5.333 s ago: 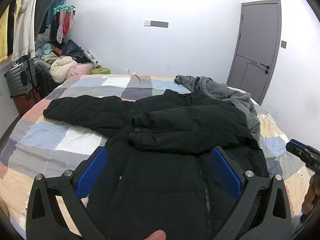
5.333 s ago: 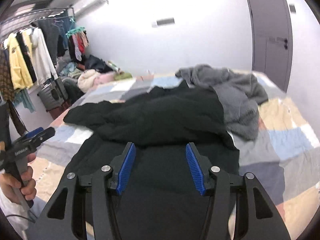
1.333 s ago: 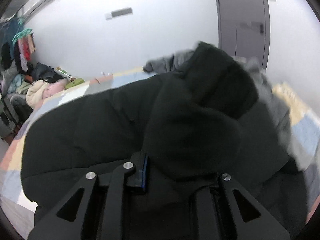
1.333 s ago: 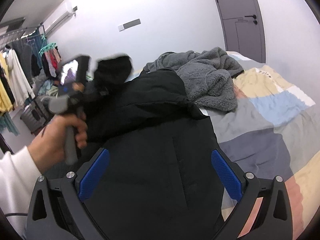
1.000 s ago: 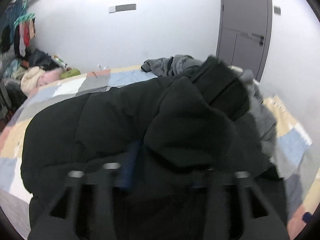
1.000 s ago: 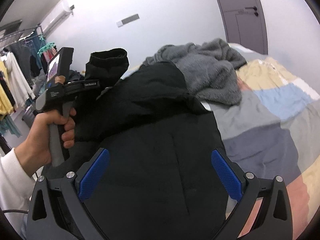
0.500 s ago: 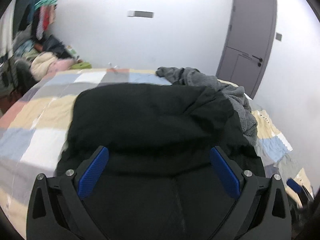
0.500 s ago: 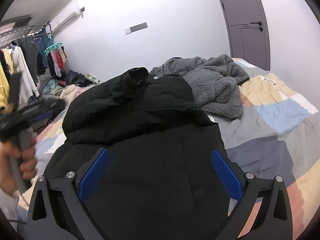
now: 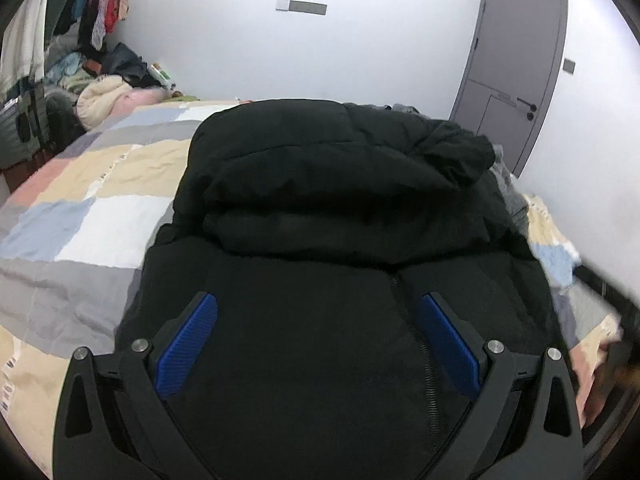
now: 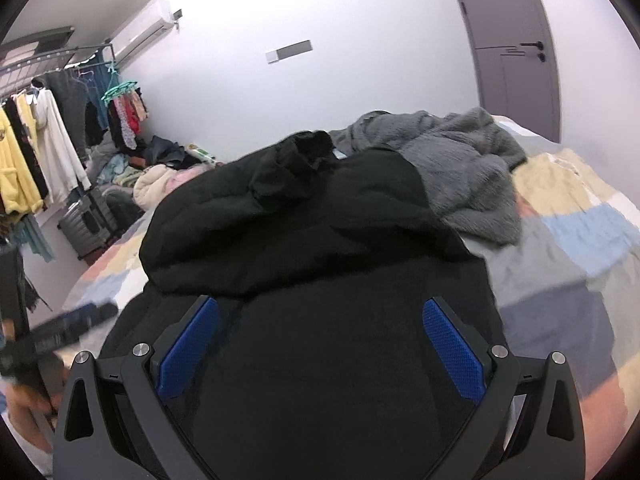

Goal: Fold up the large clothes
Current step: 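Release the sleeve with the left gripper while the right gripper grasps the jacket collar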

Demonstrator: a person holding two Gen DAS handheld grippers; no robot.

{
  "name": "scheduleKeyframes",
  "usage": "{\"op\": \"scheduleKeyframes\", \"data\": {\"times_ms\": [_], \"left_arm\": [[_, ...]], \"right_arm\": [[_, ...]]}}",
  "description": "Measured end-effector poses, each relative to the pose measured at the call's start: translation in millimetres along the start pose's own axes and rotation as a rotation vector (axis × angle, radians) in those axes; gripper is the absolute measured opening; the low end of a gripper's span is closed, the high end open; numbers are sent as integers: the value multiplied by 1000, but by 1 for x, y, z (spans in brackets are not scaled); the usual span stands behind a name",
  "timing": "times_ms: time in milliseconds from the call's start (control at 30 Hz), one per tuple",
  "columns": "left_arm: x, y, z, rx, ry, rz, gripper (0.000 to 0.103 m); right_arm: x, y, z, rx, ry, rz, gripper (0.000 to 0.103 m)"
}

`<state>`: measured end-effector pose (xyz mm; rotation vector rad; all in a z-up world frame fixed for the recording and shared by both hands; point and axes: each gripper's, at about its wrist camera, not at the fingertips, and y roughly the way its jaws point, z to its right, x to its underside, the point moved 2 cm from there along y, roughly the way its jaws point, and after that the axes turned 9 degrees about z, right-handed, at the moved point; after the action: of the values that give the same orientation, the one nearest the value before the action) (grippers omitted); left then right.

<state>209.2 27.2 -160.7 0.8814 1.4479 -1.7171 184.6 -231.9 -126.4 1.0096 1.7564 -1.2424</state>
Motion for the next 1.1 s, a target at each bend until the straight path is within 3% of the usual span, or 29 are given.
{"op": "scheduleKeyframes", "data": {"times_ms": [333, 400, 500, 633, 667, 900, 1033, 1100], "left_arm": [[12, 18, -12, 10, -36, -28, 101], [13, 21, -15, 4, -42, -24, 101], [14, 26, -20, 9, -61, -31, 101], [13, 35, -29, -4, -65, -37, 101], [11, 37, -32, -12, -62, -37, 101], [-42, 46, -47, -40, -84, 0, 101], [-90, 71, -46, -21, -89, 19, 101], [-112, 93, -42, -48, -58, 25, 101]], "right_arm": [[-83, 120, -24, -35, -70, 64, 102], [-90, 146, -21, -34, -22, 38, 100], [-91, 177, -15, -28, 35, -33, 75], [-95, 185, -27, -22, -43, -43, 22], [-96, 184, -28, -12, -63, -42, 17], [-112, 166, -26, -17, -134, -13, 8], [-116, 163, -14, 45, -168, -15, 8], [-114, 167, -2, 79, -167, -43, 7]]}}
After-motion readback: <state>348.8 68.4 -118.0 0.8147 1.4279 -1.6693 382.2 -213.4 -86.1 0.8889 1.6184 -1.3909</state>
